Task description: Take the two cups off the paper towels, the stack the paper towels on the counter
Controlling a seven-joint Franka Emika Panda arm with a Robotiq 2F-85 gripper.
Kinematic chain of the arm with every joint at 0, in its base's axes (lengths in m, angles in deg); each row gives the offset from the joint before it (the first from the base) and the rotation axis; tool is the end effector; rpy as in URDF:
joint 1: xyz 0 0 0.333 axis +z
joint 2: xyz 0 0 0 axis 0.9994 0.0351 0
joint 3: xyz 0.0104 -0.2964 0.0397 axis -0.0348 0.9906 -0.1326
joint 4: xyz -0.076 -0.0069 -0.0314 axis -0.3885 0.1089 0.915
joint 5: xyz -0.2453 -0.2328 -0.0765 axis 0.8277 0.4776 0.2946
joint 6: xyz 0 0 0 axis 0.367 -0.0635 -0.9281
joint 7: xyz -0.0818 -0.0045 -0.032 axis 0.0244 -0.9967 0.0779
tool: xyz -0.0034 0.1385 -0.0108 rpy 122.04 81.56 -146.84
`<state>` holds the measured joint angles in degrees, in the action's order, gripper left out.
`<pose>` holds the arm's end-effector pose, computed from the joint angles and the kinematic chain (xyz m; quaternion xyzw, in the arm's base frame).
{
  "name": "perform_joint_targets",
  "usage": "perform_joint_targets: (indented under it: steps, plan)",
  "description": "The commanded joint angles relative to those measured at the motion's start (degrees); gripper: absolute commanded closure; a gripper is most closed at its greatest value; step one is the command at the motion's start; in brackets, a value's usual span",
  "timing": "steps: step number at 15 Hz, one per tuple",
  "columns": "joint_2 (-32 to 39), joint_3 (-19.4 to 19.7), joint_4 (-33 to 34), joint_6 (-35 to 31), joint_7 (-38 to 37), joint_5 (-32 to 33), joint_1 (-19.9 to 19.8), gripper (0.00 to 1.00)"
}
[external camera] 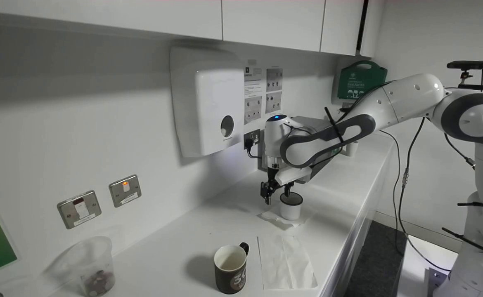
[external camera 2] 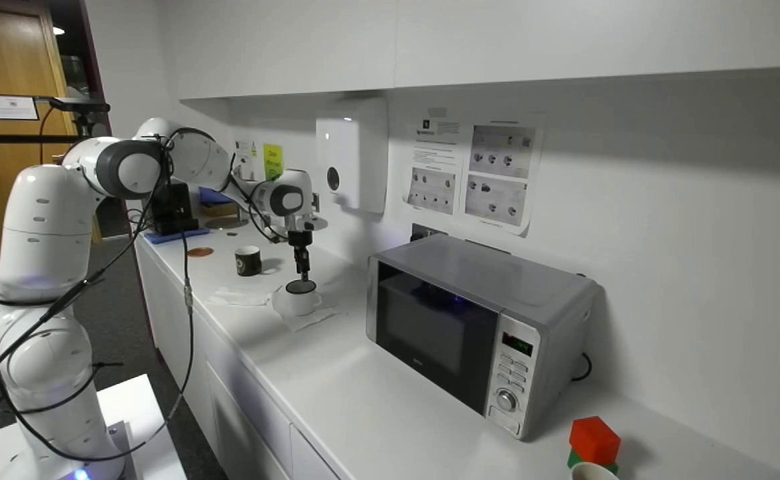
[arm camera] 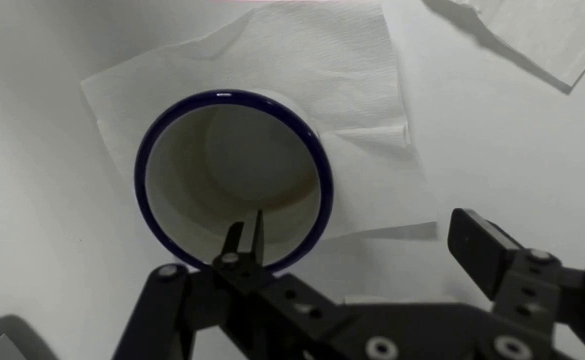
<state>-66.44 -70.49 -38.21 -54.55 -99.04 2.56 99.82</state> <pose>0.5616 0.1402 0.3592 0.9840 -0.1742 0.0051 0.0360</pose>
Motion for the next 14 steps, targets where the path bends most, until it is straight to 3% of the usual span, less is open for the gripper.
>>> perform_joint_targets:
  steps: [1,12,13,14]
  plan:
    - [-0.8,-0.5,-1.6,-2.9,3.9,-2.7,-1.3,0.0]
    - [1.8,-0.4,-2.9,-4.9,8.4,-7.1,-1.0,0.01]
    - [2.1,-0.4,-2.8,-4.8,8.5,-7.2,-1.0,0.26]
    - [2.2,-0.4,-2.9,-4.7,8.7,-7.4,-1.0,0.26]
